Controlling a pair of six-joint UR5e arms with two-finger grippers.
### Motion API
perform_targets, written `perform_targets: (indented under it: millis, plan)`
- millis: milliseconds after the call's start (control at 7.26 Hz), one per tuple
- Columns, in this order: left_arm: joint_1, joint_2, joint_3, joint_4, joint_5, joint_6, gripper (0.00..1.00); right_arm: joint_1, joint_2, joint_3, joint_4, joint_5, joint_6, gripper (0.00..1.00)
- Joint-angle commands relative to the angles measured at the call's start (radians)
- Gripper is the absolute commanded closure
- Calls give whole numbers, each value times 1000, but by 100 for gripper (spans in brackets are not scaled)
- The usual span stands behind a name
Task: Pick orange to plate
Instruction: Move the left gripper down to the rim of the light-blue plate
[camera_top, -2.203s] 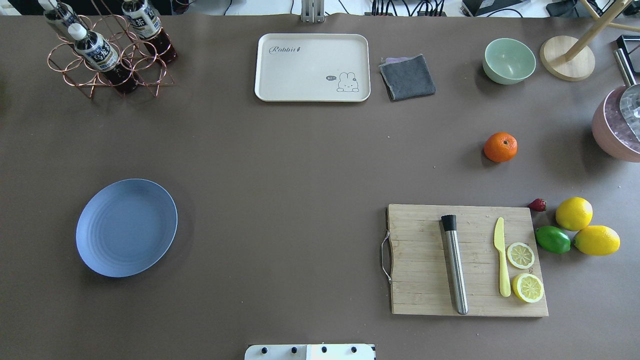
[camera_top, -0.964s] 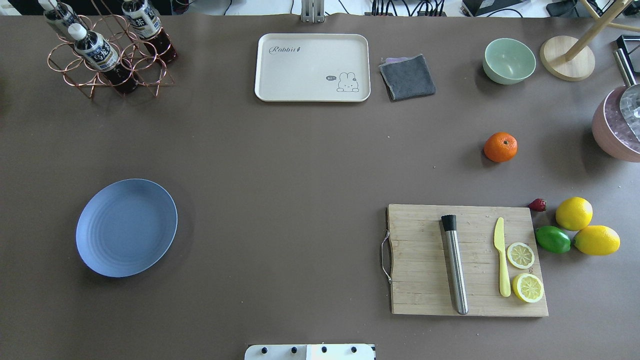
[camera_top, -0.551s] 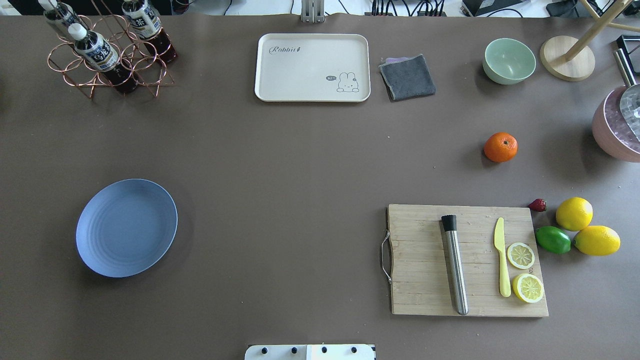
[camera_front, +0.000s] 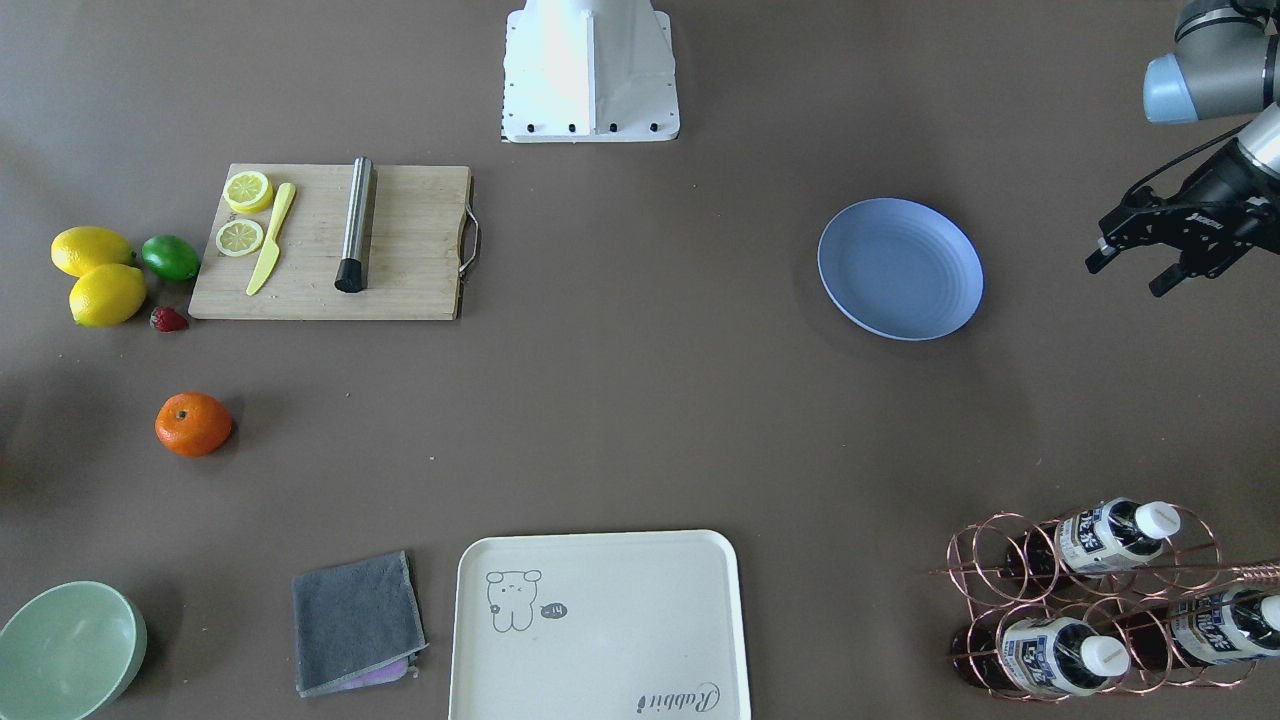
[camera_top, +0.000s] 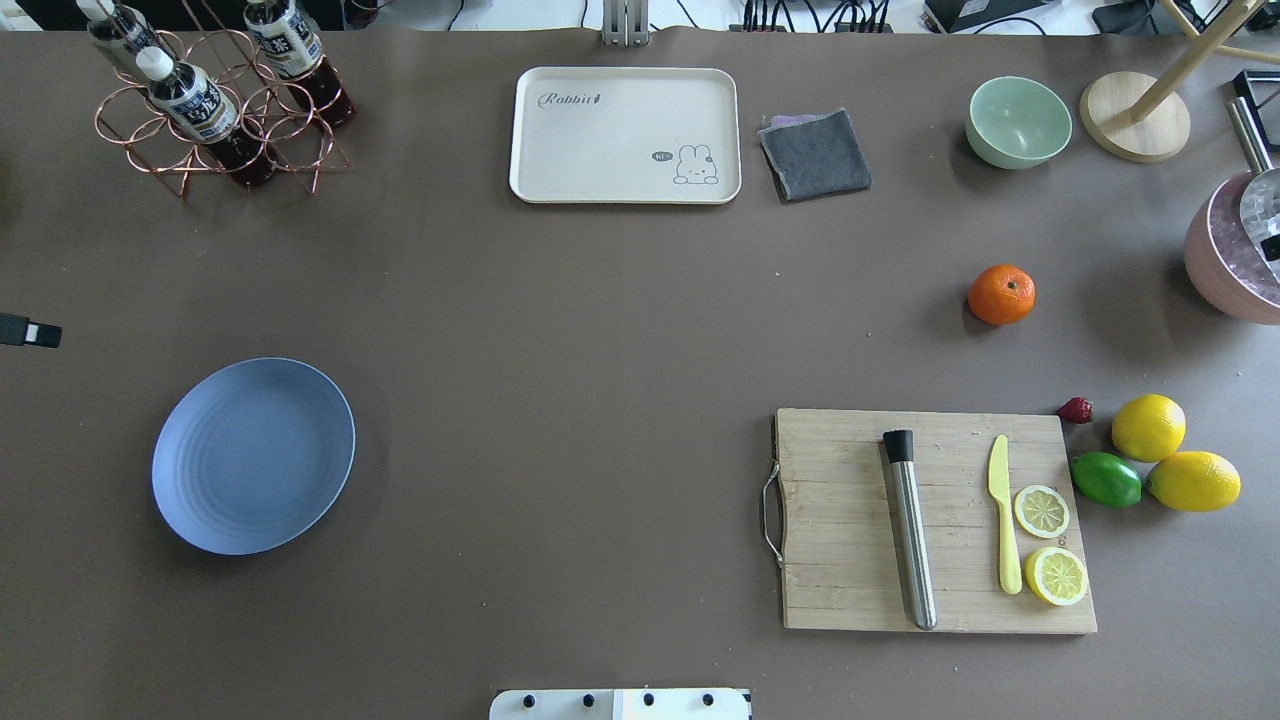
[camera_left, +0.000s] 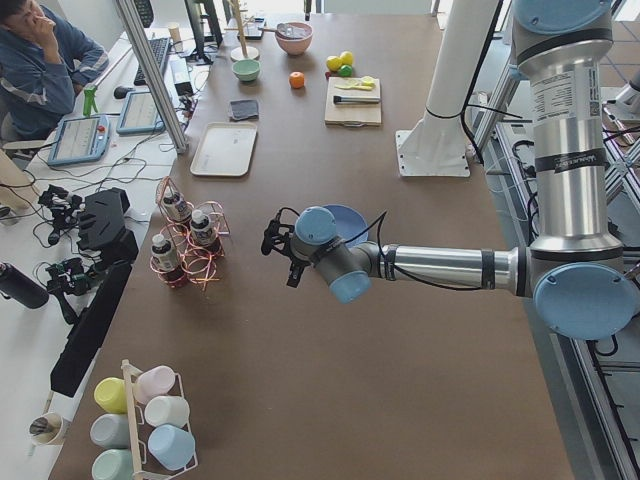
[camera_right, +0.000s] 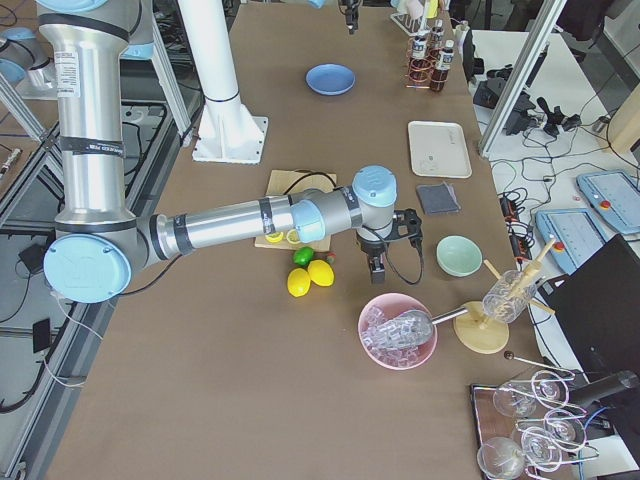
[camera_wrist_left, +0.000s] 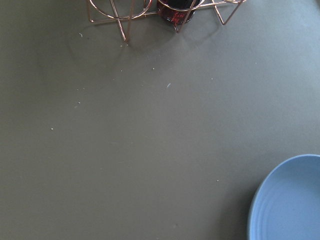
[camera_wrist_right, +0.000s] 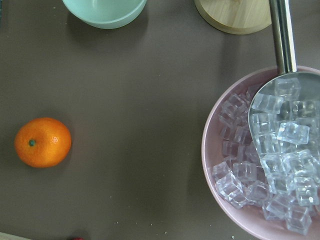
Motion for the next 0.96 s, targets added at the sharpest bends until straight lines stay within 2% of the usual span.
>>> perform_targets:
  millis: [0,275,413,551,688,826]
  plan:
    - [199,-7,2,-79,172,-205,2,-54,-8,0,76,-18,94,0]
    - [347,-4,4,-129,312,-322,3,-57,-8,0,77,-18,94,0]
    - [373,-1,4,-135,341,-326,3,-57,-8,0,78,-18,94,0]
    - [375,2,8,-135,342,-323,8,-59,-8,0,78,-18,94,0]
    - [377,4,13,-133,342,-311,16,-60,-8,0,78,-18,94,0]
    - [377,11,13,-133,340,-273,37,-62,-6,-1,78,-18,94,0]
